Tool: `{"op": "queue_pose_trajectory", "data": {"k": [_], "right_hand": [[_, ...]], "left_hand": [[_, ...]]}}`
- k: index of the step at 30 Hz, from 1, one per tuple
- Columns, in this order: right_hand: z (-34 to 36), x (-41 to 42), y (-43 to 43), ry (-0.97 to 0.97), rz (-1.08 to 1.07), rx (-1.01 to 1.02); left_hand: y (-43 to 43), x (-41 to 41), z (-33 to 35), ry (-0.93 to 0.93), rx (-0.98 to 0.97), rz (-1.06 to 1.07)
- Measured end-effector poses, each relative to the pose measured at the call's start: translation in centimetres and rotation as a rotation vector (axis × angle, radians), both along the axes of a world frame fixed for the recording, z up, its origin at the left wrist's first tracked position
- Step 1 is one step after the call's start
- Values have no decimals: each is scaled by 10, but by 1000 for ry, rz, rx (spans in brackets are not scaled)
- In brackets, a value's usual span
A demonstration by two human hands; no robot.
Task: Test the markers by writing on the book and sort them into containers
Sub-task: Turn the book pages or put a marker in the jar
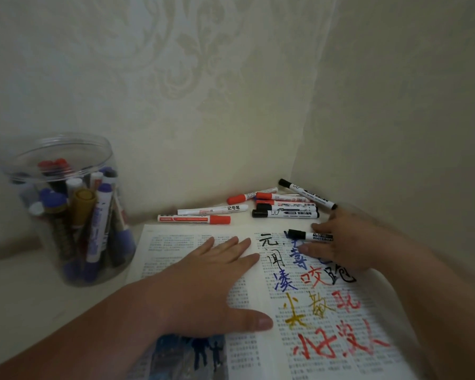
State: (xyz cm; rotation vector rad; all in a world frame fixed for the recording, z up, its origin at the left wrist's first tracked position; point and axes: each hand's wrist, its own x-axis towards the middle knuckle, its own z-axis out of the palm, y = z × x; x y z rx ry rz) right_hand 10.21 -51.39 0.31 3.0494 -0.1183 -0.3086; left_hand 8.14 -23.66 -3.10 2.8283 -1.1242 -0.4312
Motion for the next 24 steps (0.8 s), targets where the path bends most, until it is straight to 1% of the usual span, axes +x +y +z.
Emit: {"op": "queue_pose_trajectory", "data": {"k": [8,12,14,16,17,19,22,24], "right_hand": [[2,-9,7,-32,37,155],[2,-11,8,-22,63,177],[7,-14,7,-45,33,269],[19,-22,5,-65,-31,434],[26,-26,5,-71,-63,530],[33,-32,-1,-34,-111,745],[37,-40,-5,111,-183,1218],[34,-41,-1,146,-106,1423]], "left_hand": [[0,-3,3,26,-22,26],[-2,-5,6,24,-54,32],[-2,-6,7,26,-89,58],[-2,-6,7,-9,-177,94],[0,-6,7,-17,-253,127],[3,-3,5,-7,-472,216],[5,2,2,-12,-825,356],[6,6,3,-17,-1034,465]]}}
